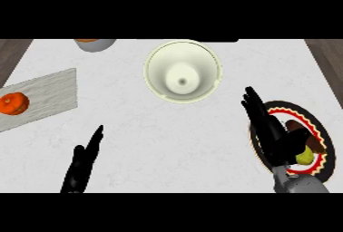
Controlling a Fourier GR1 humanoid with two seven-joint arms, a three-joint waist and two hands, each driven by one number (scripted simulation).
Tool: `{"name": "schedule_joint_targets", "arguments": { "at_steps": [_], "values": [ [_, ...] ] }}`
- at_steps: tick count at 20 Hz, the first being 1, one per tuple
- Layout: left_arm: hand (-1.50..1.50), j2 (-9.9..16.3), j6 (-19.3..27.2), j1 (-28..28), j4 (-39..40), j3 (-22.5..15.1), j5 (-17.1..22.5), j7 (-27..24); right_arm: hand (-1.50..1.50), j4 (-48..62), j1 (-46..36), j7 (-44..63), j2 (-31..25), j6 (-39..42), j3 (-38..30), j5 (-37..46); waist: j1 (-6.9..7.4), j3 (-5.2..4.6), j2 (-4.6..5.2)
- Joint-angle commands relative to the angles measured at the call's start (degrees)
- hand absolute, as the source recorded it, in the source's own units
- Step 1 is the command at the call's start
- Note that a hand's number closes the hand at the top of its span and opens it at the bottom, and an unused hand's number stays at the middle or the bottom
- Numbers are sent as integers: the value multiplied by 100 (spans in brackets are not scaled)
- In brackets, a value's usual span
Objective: Pick the pear from the plate and place it in the bowl
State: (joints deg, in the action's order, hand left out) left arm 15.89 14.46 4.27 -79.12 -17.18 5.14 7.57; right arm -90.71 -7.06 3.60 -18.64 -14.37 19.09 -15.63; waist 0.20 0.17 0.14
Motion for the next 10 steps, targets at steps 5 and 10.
{"name": "schedule_joint_targets", "arguments": {
  "at_steps": [5,10],
  "values": [
    [0,771,-896,-1196,-884,867,694,276,150,1459,-238,365,-1292,1711,-786,-658,55,0,41],
    [0,715,-1144,-1276,-878,925,968,401,-150,1757,468,-1725,-1884,1540,-401,1015,-55,-3,-3]
  ]
}}
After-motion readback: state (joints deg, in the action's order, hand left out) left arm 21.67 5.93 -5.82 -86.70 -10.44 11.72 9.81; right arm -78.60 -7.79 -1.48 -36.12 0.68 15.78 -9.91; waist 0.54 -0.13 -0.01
